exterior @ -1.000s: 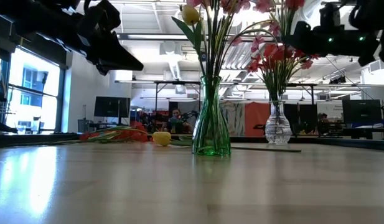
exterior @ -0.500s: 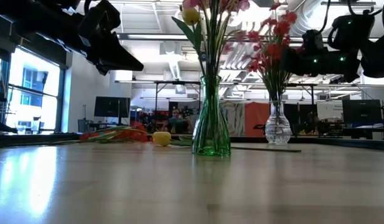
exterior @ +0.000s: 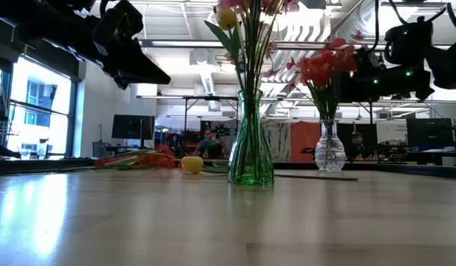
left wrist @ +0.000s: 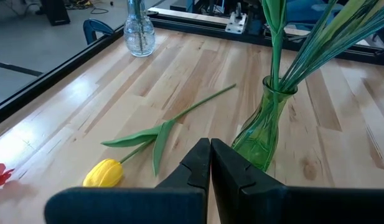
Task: Sort flowers into vase by color
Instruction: Put the bottom red flowers into the transparent vase, then put the yellow tulip into the green vase
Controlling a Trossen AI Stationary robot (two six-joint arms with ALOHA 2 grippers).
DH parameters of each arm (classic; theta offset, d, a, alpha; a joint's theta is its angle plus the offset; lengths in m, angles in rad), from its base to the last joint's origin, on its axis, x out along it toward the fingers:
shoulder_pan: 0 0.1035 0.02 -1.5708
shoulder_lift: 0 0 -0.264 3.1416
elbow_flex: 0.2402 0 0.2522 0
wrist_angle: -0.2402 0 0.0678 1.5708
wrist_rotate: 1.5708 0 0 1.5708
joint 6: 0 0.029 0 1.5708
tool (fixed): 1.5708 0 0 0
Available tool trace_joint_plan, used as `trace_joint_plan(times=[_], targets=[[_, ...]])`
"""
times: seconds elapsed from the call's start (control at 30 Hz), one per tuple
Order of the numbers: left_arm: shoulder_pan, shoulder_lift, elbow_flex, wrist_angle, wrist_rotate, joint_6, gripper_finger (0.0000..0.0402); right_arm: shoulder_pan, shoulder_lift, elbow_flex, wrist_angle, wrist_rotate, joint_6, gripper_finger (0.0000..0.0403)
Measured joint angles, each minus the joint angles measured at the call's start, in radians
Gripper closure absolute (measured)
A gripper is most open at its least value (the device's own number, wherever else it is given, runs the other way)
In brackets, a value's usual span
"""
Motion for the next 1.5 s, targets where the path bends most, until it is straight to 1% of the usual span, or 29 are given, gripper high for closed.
trace_joint_plan(times=[0.1, 0.2, 0.27, 0.37, 0.47, 0.63, 0.73, 0.9, 0.97, 1.0, 1.1, 1.2, 1.27, 1.33, 1.43, 1.5], targets=[[0.000, 0.000, 0.000, 0.000, 0.000, -0.001, 0.0401, 0.000, -0.086, 0.008, -0.105, 0.002, 0.000, 0.0195], [0.000, 0.000, 0.000, 0.000, 0.000, -0.001, 0.0401, 0.000, -0.177, 0.046, -0.263, 0.002, 0.020, 0.0179], [0.000, 0.000, 0.000, 0.000, 0.001, -0.002, 0.0401, 0.000, -0.230, 0.094, -0.420, 0.002, 0.030, 0.0175], [0.000, 0.000, 0.000, 0.000, 0.001, -0.002, 0.0401, 0.001, -0.283, 0.193, -0.712, 0.002, 0.025, 0.0173], [0.000, 0.000, 0.000, 0.000, 0.001, -0.002, 0.0401, 0.001, -0.308, 0.314, -0.963, 0.012, 0.000, 0.0166], [0.000, 0.000, 0.000, -0.001, 0.001, -0.002, 0.0401, 0.001, -0.305, 0.560, -1.363, 0.013, 0.008, 0.0129], [0.000, 0.000, 0.000, -0.001, 0.001, -0.003, 0.0401, 0.001, -0.302, 0.679, -1.546, 0.013, 0.054, 0.0116], [0.000, 0.000, 0.000, -0.012, 0.003, -0.023, 0.0401, 0.004, -0.304, 0.827, -1.766, -0.003, 0.152, 0.0121], [0.000, -0.005, 0.004, -0.059, 0.021, -0.040, 0.0401, 0.028, -0.304, 0.857, -1.819, -0.028, 0.200, 0.0125], [0.000, -0.016, 0.010, -0.111, 0.036, -0.049, 0.0401, 0.048, -0.306, 0.862, -1.840, -0.042, 0.224, 0.0127], [-0.001, -0.049, 0.068, -0.327, 0.047, -0.104, 0.0401, 0.136, -0.313, 0.842, -1.856, -0.077, 0.271, 0.0133], [-0.009, -0.071, 0.133, -0.569, 0.010, -0.172, 0.0401, 0.258, -0.318, 0.773, -1.830, -0.105, 0.329, 0.0136], [-0.021, -0.080, 0.171, -0.692, -0.027, -0.206, 0.0401, 0.351, -0.318, 0.710, -1.773, -0.107, 0.371, 0.0137], [-0.031, -0.080, 0.206, -0.791, -0.043, -0.234, 0.0401, 0.442, -0.317, 0.632, -1.685, -0.108, 0.406, 0.0137], [-0.043, -0.079, 0.237, -0.918, -0.026, -0.286, 0.0401, 0.567, -0.315, 0.504, -1.516, -0.107, 0.444, 0.0137], [-0.049, -0.079, 0.242, -0.969, 0.003, -0.329, 0.0401, 0.638, -0.311, 0.409, -1.400, -0.108, 0.448, 0.0137]])
